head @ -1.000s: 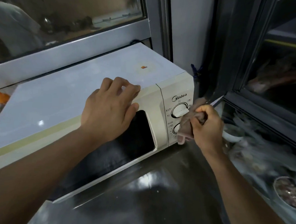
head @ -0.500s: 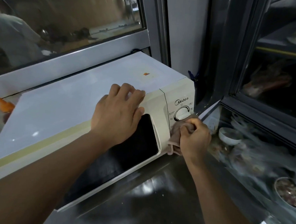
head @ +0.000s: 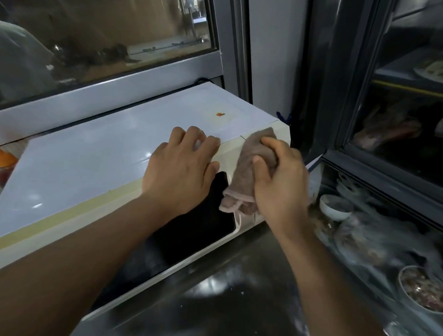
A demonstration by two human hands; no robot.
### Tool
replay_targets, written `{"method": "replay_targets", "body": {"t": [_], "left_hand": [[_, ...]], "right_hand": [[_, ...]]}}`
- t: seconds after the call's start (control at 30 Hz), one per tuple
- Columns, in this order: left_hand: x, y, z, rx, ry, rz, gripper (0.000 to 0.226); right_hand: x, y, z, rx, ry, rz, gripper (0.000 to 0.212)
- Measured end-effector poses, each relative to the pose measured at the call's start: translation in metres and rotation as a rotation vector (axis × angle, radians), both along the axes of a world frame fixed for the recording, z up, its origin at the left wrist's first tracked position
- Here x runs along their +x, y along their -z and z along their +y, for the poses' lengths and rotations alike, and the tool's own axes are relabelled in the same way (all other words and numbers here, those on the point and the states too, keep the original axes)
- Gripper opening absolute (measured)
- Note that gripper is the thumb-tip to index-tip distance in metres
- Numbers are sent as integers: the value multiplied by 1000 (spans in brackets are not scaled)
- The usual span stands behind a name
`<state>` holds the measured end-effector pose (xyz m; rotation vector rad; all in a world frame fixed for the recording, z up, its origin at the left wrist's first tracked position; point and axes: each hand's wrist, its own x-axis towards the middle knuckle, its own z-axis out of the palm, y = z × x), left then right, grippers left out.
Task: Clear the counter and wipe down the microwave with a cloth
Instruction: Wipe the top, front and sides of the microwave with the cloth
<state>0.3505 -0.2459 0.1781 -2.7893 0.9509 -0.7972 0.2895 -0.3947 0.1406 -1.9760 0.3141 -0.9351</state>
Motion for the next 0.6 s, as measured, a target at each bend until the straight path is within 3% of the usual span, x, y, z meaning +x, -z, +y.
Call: {"method": "replay_targets", "body": {"t": [0.1, 0.2, 0.37, 0.6], "left_hand": [[0, 0, 0, -4, 6, -10, 42], [0, 1, -1, -12, 6, -12, 43], [1, 2, 0, -15, 7, -21, 41], [1, 2, -1, -25, 21, -32, 38]], "right_hand": [[12, 13, 29, -69, 119, 64, 40], [2, 49, 43, -17, 74, 63, 40], [-16, 89, 25, 89, -33, 231, 40], [1, 43, 38, 68, 45, 9, 40]]}}
